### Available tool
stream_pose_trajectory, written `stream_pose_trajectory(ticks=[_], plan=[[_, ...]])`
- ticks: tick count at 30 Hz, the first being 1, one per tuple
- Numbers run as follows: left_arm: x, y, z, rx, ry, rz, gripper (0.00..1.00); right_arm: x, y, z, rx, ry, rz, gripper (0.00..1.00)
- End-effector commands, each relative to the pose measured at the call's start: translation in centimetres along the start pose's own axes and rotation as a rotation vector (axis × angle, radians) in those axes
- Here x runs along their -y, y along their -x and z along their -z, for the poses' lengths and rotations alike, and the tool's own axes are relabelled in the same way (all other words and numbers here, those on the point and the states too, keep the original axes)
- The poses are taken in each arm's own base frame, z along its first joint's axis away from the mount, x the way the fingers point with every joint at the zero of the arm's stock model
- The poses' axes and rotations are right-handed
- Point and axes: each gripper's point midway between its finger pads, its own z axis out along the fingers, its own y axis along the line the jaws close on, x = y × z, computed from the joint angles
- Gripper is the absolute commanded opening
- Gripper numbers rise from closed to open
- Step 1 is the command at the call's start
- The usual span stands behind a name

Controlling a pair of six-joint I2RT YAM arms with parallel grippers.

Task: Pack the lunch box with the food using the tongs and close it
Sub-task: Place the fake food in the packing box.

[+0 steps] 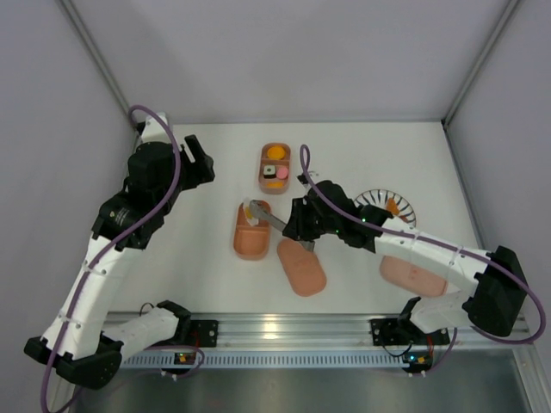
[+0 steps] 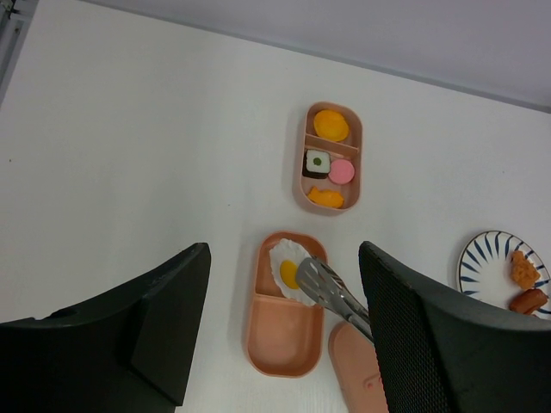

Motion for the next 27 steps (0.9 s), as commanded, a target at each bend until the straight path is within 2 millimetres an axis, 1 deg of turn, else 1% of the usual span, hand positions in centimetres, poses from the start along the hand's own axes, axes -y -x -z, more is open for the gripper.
stream_pose_trajectory(ticks=[1, 5, 9, 20, 23, 27], plan=[[0.0, 0.3, -0.1, 0.013, -0.008, -0.007, 0.75, -0.9, 2.7, 0.6, 0.109, 0.048, -0.019, 0.0], [0.2, 0.2, -0.3, 0.01, -0.011, -0.005, 0.75, -0.3, 1.9, -0.3, 0.086, 0.039, -0.02, 0.0], [0.2, 0.2, -0.4, 0.009, -0.009, -0.005, 0.75, 0.0, 1.6, -1.0, 0.066, 0.039, -0.023, 0.0], [0.2, 0.1, -0.6, 0.006, -0.006, -0.005, 0.75, 0.6, 0.3, -2.3, 0.012, 0.017, -0.019, 0.0], [0.2, 0.0, -0.7, 0.005, -0.006, -0.008, 0.75, 0.5, 0.3, -2.6, 0.01, 0.028, -0.025, 0.0], [0.2, 0.2, -0.6, 0.009, -0.006, -0.007, 0.75, 0.4, 1.0, -2.0, 0.036, 0.038, -0.043, 0.0]])
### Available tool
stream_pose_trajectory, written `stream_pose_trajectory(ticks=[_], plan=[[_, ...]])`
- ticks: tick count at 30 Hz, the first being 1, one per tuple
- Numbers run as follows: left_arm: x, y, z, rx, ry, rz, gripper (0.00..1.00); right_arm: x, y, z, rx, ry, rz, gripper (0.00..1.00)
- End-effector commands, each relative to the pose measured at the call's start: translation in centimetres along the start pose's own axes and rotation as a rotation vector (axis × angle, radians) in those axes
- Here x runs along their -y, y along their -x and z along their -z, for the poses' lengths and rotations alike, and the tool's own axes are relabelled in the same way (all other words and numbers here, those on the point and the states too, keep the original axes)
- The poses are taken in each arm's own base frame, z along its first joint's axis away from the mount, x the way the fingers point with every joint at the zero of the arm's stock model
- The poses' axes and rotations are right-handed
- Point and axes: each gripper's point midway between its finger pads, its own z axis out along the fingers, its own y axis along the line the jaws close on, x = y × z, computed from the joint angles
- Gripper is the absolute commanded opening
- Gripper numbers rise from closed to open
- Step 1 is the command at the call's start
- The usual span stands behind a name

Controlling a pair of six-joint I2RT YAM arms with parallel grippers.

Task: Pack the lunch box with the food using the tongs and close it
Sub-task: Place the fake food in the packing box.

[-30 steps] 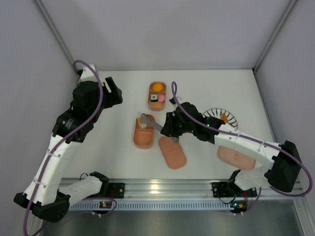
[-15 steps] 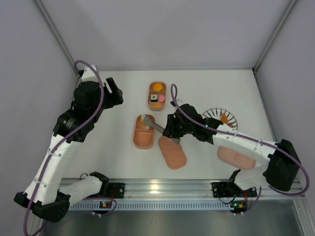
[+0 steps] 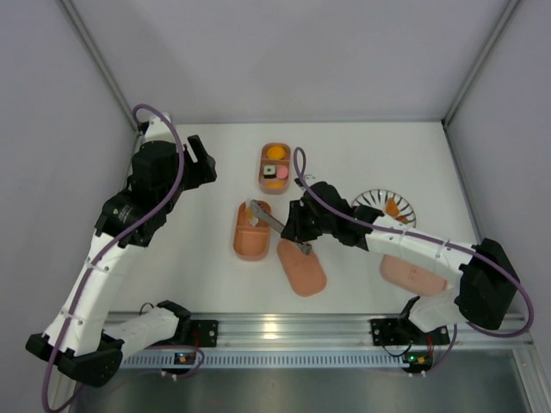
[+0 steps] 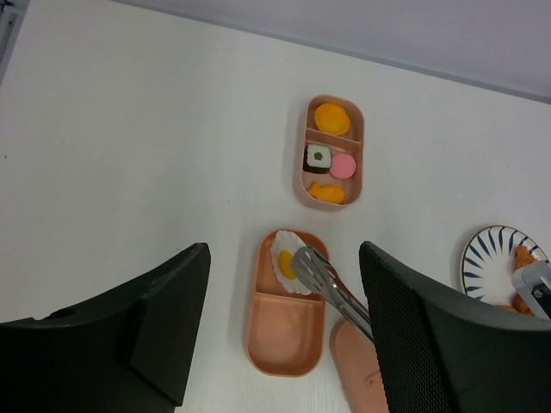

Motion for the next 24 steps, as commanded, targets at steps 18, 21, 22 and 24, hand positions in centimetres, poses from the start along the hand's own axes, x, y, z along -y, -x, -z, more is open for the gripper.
stream_pose_trajectory(ticks=[18, 21, 22, 24], plan=[[0.5, 0.3, -0.5, 0.013, -0.02, 0.005, 0.75, 1.1, 3.2, 2.7, 0.087, -0.093, 0.008, 0.23], [0.6, 0.3, -0.6, 0.012, -0.025, 0.007, 0.75, 1.5, 3.5, 3.4, 0.093, -0.122, 0.021, 0.27], [0.6, 0.1, -0.7, 0.008, -0.024, 0.007, 0.75, 1.4, 3.8, 3.6, 0.099, -0.125, 0.024, 0.28], [0.7, 0.2, -0.8, 0.009, -0.028, 0.008, 0.75, 1.7, 3.6, 3.7, 0.087, -0.139, 0.036, 0.31]])
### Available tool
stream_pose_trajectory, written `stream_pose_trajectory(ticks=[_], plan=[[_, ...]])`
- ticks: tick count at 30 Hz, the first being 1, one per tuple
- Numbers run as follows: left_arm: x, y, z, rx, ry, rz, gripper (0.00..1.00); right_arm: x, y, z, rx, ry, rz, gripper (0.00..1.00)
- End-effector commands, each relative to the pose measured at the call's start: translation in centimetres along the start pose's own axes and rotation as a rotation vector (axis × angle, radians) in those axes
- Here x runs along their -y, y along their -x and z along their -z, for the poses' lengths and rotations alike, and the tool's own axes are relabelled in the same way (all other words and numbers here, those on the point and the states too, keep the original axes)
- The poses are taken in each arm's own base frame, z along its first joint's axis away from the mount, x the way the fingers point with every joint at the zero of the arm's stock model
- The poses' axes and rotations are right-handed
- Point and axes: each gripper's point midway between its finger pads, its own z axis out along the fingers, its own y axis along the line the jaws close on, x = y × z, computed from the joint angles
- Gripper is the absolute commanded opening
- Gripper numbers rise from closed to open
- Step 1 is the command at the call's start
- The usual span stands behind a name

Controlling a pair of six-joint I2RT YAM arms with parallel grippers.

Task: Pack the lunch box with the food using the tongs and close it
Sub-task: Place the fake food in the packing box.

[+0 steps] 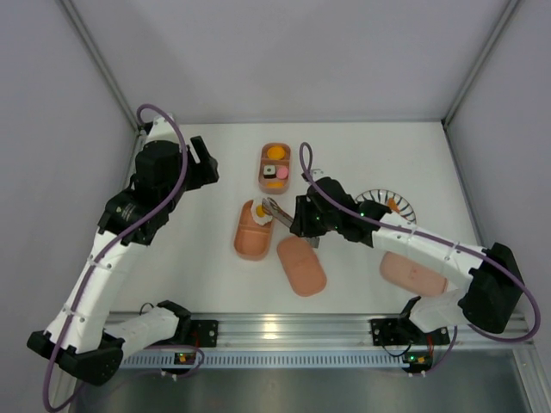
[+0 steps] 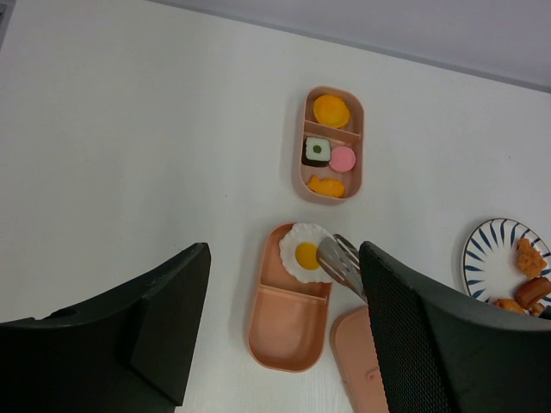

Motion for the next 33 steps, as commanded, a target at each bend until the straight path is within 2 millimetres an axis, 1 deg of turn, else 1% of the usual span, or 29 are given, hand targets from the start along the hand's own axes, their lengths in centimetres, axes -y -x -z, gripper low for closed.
stream_pose_trajectory(ticks=[1, 3, 8, 14, 15, 19, 25, 27, 30, 31, 32, 33], plan=[[0.5, 0.6, -0.5, 0.025, -0.02, 0.01, 0.75, 0.1, 2.5, 2.0, 0.061, -0.029, 0.026, 0.31], [0.5, 0.5, -0.6, 0.022, -0.02, 0.011, 0.75, 0.3, 2.4, 1.8, 0.052, -0.037, 0.033, 0.35], [0.4, 0.1, -0.8, 0.013, -0.016, 0.005, 0.75, 0.3, 2.2, 1.5, 0.035, -0.045, 0.05, 0.39], [0.1, -0.8, -1.3, -0.006, -0.004, 0.012, 0.75, 0.7, 2.7, 1.8, 0.054, -0.074, 0.054, 0.43], [0.1, -1.4, -1.5, -0.019, -0.002, 0.013, 0.75, 0.7, 2.9, 1.9, 0.058, -0.074, 0.051, 0.43], [0.0, -2.3, -2.0, -0.041, -0.002, 0.02, 0.74, 0.6, 3.2, 2.2, 0.069, -0.081, 0.054, 0.43], [0.1, -2.9, -2.5, -0.055, 0.0, 0.019, 0.74, 1.6, 3.5, 2.7, 0.084, -0.141, 0.053, 0.42], [0.2, -3.1, -2.6, -0.062, -0.005, 0.019, 0.74, 2.3, 4.0, 3.3, 0.11, -0.18, 0.045, 0.42], [0.3, -3.5, -2.7, -0.074, -0.012, 0.028, 0.74, 3.6, 4.4, 4.7, 0.129, -0.231, 0.039, 0.42], [0.4, -3.7, -2.8, -0.078, -0.017, 0.029, 0.74, 4.7, 4.5, 5.2, 0.127, -0.257, 0.023, 0.42], [0.5, -3.8, -2.8, -0.08, -0.023, 0.03, 0.74, 5.2, 5.0, 6.3, 0.153, -0.263, 0.004, 0.42], [0.4, -4.0, -2.8, -0.085, -0.024, 0.028, 0.74, 6.0, 4.6, 6.7, 0.152, -0.28, -0.005, 0.41]])
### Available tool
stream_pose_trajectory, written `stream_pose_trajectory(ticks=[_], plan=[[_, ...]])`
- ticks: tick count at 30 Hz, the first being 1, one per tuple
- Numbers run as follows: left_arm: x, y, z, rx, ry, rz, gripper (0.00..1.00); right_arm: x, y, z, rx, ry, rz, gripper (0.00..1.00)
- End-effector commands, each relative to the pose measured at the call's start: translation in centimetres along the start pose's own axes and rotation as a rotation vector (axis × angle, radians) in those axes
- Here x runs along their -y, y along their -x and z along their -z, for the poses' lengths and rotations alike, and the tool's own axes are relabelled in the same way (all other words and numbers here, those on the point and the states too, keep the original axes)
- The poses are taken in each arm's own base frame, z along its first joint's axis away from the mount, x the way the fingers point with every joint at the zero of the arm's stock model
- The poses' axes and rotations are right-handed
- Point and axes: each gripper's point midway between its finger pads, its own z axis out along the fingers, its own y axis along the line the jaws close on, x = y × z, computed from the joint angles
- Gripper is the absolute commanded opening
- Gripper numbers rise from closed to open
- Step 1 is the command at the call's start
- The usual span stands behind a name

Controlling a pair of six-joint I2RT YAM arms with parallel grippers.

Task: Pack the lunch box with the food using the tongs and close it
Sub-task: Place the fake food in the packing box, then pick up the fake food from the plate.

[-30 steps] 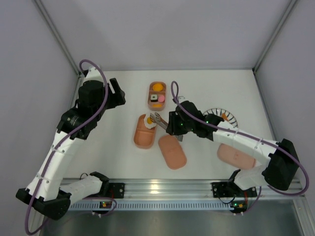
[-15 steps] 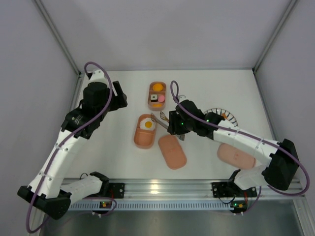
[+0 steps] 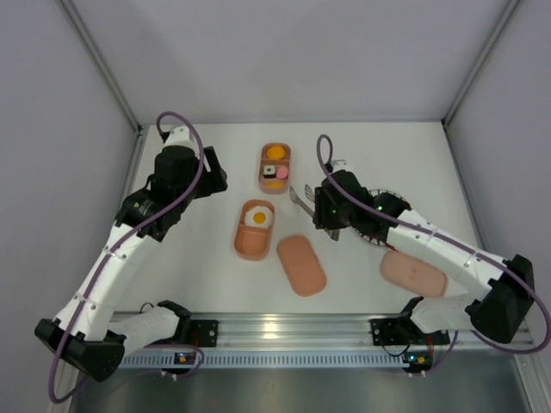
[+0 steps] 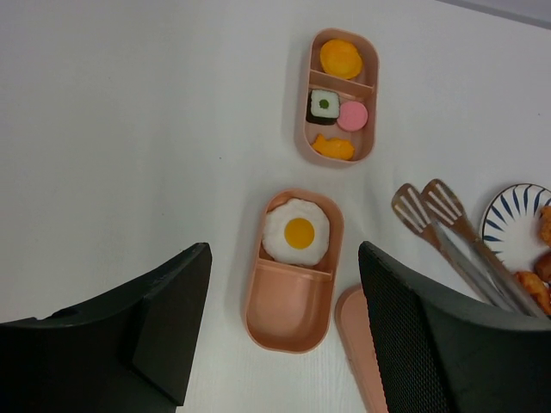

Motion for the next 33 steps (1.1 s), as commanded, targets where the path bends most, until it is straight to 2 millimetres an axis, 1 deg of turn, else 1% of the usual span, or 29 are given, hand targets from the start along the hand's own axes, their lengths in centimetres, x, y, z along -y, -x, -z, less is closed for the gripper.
stream_pose_trajectory(ticks=[1, 3, 4, 6, 7, 8, 9, 10, 11, 15, 18, 21, 27, 28, 30, 33], plan=[[0.7, 0.4, -0.3, 0.024, -0.038, 0.024, 0.74, 3.9, 3.5, 4.4, 0.133, -0.069, -0.092, 0.41], [1.0, 0.0, -0.4, 0.014, -0.058, 0.018, 0.74, 5.9, 3.1, 5.2, 0.139, -0.109, -0.117, 0.41], [1.1, -0.1, -0.5, 0.008, -0.064, 0.014, 0.74, 7.7, 3.0, 6.5, 0.157, -0.153, -0.141, 0.41], [1.1, -0.5, -0.5, -0.004, -0.071, 0.009, 0.74, 9.8, 2.7, 7.7, 0.169, -0.218, -0.174, 0.41], [1.4, -0.6, -0.5, -0.007, -0.09, 0.01, 0.74, 11.0, 2.8, 8.7, 0.197, -0.256, -0.193, 0.42], [1.6, -0.8, -0.5, -0.012, -0.099, 0.01, 0.74, 12.1, 2.0, 9.2, 0.179, -0.298, -0.197, 0.43], [1.6, -1.2, -0.6, -0.022, -0.107, 0.008, 0.74, 12.9, 1.5, 9.5, 0.172, -0.333, -0.203, 0.43], [2.0, -1.3, -0.6, -0.027, -0.127, 0.009, 0.74, 14.3, 1.3, 10.0, 0.179, -0.381, -0.225, 0.43], [2.0, -1.5, -0.6, -0.032, -0.135, 0.009, 0.74, 15.3, 0.4, 10.1, 0.153, -0.416, -0.229, 0.43], [2.3, -2.0, -0.6, -0.04, -0.16, 0.006, 0.74, 17.7, -0.9, 11.1, 0.148, -0.487, -0.291, 0.45], [2.5, -2.4, -0.6, -0.049, -0.174, 0.002, 0.74, 19.1, -1.6, 11.5, 0.139, -0.542, -0.313, 0.47], [2.5, -3.0, -0.9, -0.063, -0.183, -0.001, 0.74, 19.7, -2.1, 11.1, 0.121, -0.554, -0.315, 0.49], [2.7, -3.3, -1.2, -0.073, -0.188, -0.001, 0.74, 19.3, -2.8, 8.8, 0.06, -0.514, -0.298, 0.48], [2.7, -3.2, -1.2, -0.07, -0.189, 0.0, 0.74, 19.2, -2.7, 8.5, 0.062, -0.506, -0.295, 0.48], [2.6, -3.3, -1.3, -0.072, -0.187, -0.001, 0.74, 19.3, -3.1, 7.7, 0.035, -0.507, -0.284, 0.48], [2.6, -3.3, -1.3, -0.07, -0.183, -0.001, 0.74, 19.5, -3.3, 6.6, 0.018, -0.51, -0.28, 0.48]])
